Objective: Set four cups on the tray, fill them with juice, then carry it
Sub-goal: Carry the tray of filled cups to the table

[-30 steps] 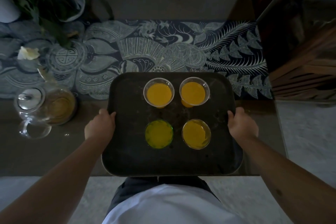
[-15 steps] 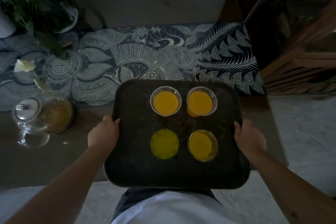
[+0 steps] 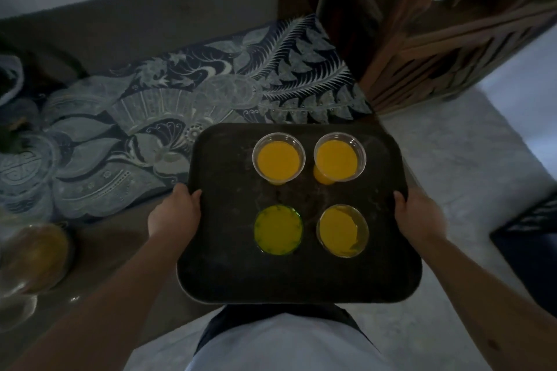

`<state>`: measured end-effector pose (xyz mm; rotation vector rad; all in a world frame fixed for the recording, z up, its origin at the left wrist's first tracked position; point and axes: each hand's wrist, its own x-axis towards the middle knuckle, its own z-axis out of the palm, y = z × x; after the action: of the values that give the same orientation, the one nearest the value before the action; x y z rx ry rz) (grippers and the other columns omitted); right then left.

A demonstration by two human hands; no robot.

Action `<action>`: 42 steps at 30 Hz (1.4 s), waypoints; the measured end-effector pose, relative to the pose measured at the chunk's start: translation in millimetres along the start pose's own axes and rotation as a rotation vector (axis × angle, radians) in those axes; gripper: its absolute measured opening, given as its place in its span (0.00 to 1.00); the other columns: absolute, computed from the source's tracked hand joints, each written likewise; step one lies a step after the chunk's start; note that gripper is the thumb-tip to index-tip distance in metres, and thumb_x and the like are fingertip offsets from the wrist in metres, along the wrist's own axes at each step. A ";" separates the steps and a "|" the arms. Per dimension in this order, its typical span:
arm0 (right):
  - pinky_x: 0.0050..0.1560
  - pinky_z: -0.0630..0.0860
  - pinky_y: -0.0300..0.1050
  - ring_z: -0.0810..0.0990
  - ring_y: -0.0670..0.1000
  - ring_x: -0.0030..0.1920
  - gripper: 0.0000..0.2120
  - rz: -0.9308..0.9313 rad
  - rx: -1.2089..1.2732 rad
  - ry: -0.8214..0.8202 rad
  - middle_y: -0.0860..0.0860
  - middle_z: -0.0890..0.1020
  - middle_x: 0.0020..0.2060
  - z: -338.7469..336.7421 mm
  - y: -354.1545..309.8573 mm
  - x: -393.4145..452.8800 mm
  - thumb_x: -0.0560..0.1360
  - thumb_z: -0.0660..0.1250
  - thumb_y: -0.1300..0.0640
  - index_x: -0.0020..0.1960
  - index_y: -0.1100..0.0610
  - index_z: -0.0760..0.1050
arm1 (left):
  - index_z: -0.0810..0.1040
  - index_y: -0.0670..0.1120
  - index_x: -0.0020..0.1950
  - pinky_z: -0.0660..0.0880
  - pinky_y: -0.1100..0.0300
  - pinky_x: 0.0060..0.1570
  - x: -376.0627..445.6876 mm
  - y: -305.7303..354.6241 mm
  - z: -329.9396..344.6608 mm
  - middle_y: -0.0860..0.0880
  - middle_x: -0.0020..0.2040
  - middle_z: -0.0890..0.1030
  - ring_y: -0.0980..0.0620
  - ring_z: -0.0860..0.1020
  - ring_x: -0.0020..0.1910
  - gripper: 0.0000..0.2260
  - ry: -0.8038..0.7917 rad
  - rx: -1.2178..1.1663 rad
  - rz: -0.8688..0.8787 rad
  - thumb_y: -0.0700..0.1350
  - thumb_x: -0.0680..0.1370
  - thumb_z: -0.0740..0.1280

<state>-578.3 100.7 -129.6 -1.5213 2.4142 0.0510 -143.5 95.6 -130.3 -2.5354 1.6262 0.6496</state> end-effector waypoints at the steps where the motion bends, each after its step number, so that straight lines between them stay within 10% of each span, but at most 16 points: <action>1: 0.38 0.80 0.54 0.79 0.55 0.35 0.18 0.036 0.020 0.000 0.54 0.78 0.35 -2.2 4.2 -5.9 0.81 0.54 0.44 0.47 0.58 0.71 | 0.67 0.44 0.48 0.74 0.50 0.38 2.7 6.1 -1.9 0.47 0.36 0.72 0.43 0.74 0.36 0.15 0.004 0.013 0.026 0.55 0.84 0.54; 12: 0.38 0.75 0.49 0.76 0.52 0.36 0.17 0.397 0.176 0.059 0.52 0.76 0.36 -3.2 57.0 -93.5 0.81 0.54 0.44 0.50 0.56 0.72 | 0.71 0.42 0.51 0.75 0.45 0.45 25.3 66.3 -17.5 0.39 0.48 0.79 0.36 0.80 0.47 0.18 0.038 0.085 0.442 0.57 0.83 0.54; 21: 0.32 0.72 0.45 0.78 0.49 0.36 0.13 0.650 0.344 0.101 0.51 0.77 0.36 3.3 111.6 -183.8 0.80 0.56 0.45 0.50 0.54 0.72 | 0.72 0.42 0.45 0.74 0.50 0.39 -3.0 137.1 -12.4 0.44 0.37 0.76 0.46 0.76 0.36 0.16 0.026 0.166 0.768 0.53 0.83 0.58; 42: 0.36 0.79 0.52 0.78 0.51 0.34 0.13 1.190 0.391 0.278 0.51 0.77 0.34 37.3 281.0 -448.3 0.80 0.56 0.45 0.46 0.53 0.71 | 0.70 0.48 0.46 0.79 0.51 0.37 -254.8 272.3 94.9 0.48 0.36 0.77 0.48 0.78 0.34 0.13 -0.046 0.418 1.202 0.55 0.82 0.57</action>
<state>-639.4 625.5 -83.6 0.1954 2.9255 -0.3781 -503.5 219.0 -73.2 -1.0625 2.7743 0.3028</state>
